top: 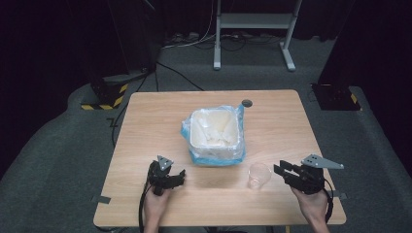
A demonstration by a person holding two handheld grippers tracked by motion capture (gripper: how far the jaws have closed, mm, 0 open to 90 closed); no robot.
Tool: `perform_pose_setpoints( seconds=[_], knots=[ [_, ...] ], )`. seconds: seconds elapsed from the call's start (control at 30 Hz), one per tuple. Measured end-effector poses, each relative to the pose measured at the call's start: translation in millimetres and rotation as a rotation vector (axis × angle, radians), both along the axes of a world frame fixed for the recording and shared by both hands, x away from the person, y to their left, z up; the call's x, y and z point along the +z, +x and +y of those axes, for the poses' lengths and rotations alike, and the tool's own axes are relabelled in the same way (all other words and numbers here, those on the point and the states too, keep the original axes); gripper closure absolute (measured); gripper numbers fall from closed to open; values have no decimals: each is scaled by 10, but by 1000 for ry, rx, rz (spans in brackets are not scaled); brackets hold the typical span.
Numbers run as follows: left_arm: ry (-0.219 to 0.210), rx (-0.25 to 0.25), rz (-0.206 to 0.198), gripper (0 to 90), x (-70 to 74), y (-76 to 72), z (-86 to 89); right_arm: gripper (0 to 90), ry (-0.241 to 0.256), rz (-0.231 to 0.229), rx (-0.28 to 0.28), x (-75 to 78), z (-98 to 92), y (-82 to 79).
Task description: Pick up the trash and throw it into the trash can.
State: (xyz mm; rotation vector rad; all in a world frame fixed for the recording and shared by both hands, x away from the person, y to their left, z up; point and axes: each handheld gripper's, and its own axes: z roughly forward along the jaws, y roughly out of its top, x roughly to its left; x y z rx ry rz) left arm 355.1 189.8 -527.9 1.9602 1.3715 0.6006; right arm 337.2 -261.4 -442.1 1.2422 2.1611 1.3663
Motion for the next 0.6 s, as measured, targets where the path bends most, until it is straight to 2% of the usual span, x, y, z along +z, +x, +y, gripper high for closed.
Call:
perform_pose_setpoints(
  seconds=[0.4,0.6],
  knots=[
    [0,0,0,197,0,0,0,649,-7,24,49,10,130,69],
    [1,0,0,197,0,0,0,708,-10,47,68,-19,193,119]
  ],
)
